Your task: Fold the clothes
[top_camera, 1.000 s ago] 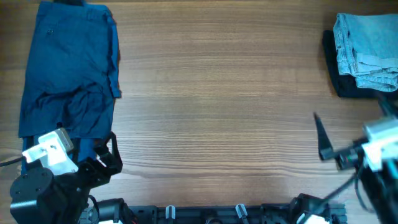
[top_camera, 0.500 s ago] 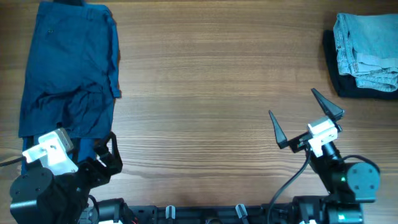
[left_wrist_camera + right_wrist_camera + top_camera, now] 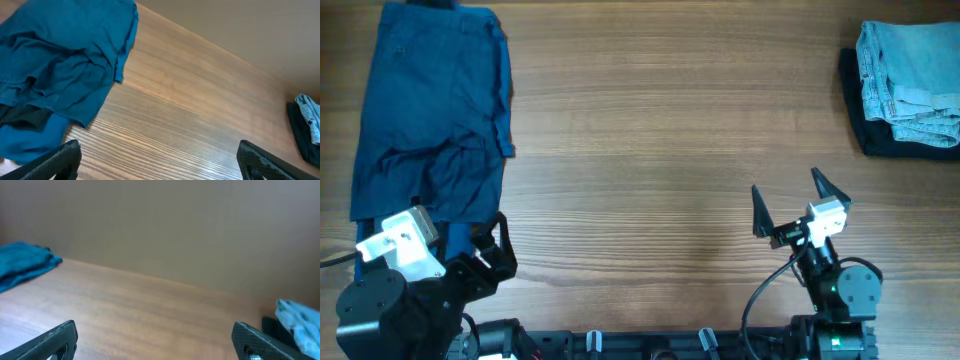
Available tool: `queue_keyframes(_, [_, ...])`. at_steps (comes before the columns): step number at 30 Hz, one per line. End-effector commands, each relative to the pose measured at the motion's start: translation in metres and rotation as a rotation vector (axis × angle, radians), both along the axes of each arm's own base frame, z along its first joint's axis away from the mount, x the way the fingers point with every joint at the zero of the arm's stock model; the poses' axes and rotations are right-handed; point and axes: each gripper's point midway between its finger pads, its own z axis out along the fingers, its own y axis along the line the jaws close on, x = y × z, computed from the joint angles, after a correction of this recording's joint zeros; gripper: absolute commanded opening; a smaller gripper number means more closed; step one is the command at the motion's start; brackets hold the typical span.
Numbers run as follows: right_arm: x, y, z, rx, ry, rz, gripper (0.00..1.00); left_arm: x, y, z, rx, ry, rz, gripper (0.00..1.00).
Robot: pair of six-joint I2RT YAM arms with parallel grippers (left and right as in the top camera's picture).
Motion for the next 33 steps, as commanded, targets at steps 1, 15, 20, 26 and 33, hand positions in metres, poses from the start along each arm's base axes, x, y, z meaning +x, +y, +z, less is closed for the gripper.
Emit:
queue_keyframes(1, [-0.0012,-0.0020,-0.0124,0.009,0.034,-0.014,1.00,-0.0010,0.0000,0.0015,0.016,-0.007,-0.008,1.00])
queue_keyframes(15, [-0.0049,-0.0046,-0.0145,0.008,0.038,-0.030,1.00,-0.0010,0.0000,0.0015,0.016,-0.007,-0.008,1.00])
queue_keyframes(20, [-0.0049,-0.0046,-0.0145,0.007,0.038,-0.029,1.00,-0.0010,0.0000,0.0015,0.016,-0.007,-0.008,1.00])
queue_keyframes(26, [-0.0049,-0.0046,-0.0145,0.008,0.038,-0.029,1.00,-0.0010,0.0000,0.0015,0.016,-0.007,-0.008,1.00])
queue_keyframes(33, [-0.0049,-0.0046,-0.0147,0.008,0.039,-0.029,1.00,0.0001,-0.0015,-0.0074,0.007,0.018,-0.017,1.00])
